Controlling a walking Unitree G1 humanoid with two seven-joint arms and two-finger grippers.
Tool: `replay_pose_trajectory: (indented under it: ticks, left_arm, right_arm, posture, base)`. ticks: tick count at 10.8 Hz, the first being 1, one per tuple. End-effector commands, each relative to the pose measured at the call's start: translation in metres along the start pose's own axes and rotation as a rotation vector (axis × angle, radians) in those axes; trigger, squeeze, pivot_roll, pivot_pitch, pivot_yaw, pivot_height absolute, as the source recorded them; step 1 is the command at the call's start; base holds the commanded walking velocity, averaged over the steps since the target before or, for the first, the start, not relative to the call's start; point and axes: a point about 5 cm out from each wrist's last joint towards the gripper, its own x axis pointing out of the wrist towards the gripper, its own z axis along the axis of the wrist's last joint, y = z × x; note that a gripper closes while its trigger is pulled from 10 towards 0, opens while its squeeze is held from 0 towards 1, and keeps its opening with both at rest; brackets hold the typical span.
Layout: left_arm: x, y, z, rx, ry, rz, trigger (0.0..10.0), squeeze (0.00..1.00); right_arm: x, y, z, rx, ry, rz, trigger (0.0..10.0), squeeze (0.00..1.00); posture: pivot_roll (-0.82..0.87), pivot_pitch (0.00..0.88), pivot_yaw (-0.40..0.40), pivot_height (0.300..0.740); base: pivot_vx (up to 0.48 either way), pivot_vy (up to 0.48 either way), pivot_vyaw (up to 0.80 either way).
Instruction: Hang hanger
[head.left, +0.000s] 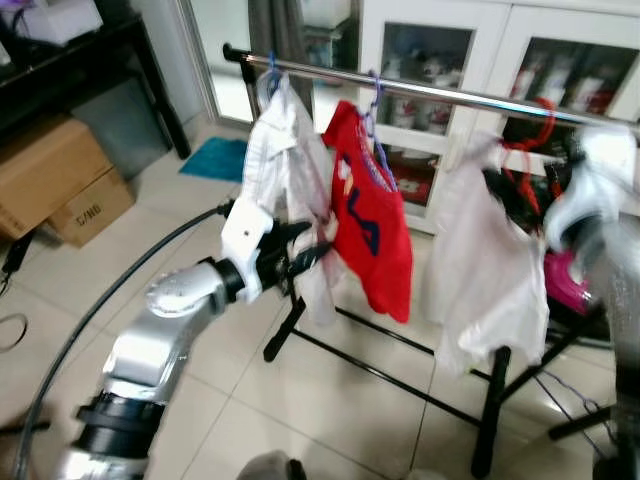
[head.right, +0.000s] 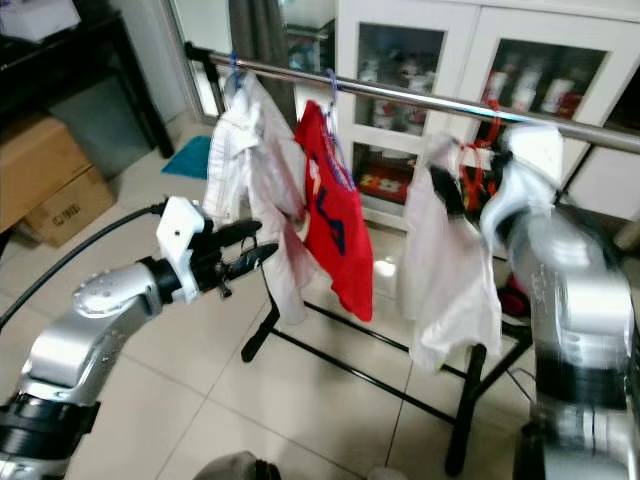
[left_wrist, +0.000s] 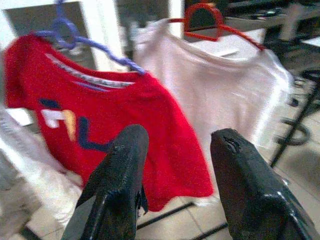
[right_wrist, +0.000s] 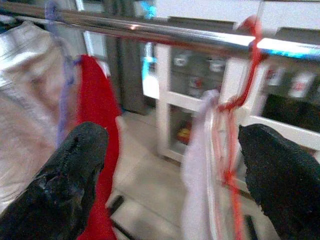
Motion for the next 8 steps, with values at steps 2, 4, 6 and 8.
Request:
replay_pose_trajectory:
  ticks: [2,4,6,8]
  left_arm:
    - [0.0,-0.003,0.001,0.009,0.03,-0.061,10.0,0.0]
    - [0.001,-0.004,0.001,0.009,0.049,-0.099,10.0,0.0]
    - [0.001,-0.005,0.001,0.012,0.06,-0.124,10.0,0.0]
    - [0.002,-0.005,0.001,0.013,0.069,-0.14,10.0,0.0]
  right_arm:
    - [0.02,-0.011,-0.001,-0.037,0.095,-0.072,10.0,0.0]
    - [0.039,-0.016,-0.005,-0.018,0.183,-0.05,10.0,0.0]
    - [0.055,-0.024,-0.006,-0.044,0.218,-0.086,10.0,0.0]
    - [0.06,-0.029,-0.007,-0.064,0.25,-0.103,10.0,0.0]
  posture:
    - [-0.08,0.0,0.07,0.74]
    - [-0.08,0.0,0.076,0.74]
    - [-0.08,0.0,0.082,0.74]
    - [-0.07,0.0,0.089,0.74]
  base:
    - [0.0,0.0,0.0]
    - [0.0,0.0,0.0]
    - [0.0,0.0,0.0]
    - [0.0,0.0,0.0]
